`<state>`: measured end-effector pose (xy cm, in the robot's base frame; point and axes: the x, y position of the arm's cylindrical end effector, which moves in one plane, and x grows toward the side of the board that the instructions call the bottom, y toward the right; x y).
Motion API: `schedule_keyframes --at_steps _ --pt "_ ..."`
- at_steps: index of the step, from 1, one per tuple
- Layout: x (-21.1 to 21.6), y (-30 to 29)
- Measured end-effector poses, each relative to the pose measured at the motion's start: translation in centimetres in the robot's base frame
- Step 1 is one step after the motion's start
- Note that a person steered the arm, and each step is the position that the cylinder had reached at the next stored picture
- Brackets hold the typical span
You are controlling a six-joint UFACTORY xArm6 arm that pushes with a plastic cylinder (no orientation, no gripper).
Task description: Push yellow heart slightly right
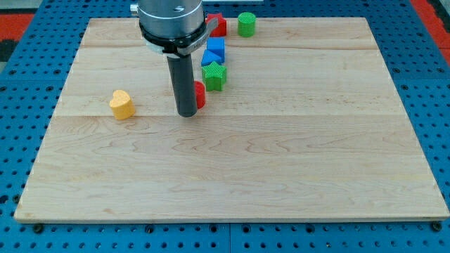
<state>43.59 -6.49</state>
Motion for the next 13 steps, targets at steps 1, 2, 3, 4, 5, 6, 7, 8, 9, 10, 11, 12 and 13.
schedule_keyframes --at_steps 1,2,3,4,5,6,7,8,9,10,11,12,13 --pt "0.1 -2.3" --pt "-1.3 -3.4" --pt "-1.8 -2.0" --pt "-0.3 0.9" --pt "2.5 -2.7" --pt "8.7 -7.6" --pt "11.6 -16.7" --pt "9.5 -22.4" --pt "5.9 -23.9" --pt "3.3 -24.0" --pt "2.0 -24.0" --pt "1.7 -23.2" --pt "1.8 -20.1"
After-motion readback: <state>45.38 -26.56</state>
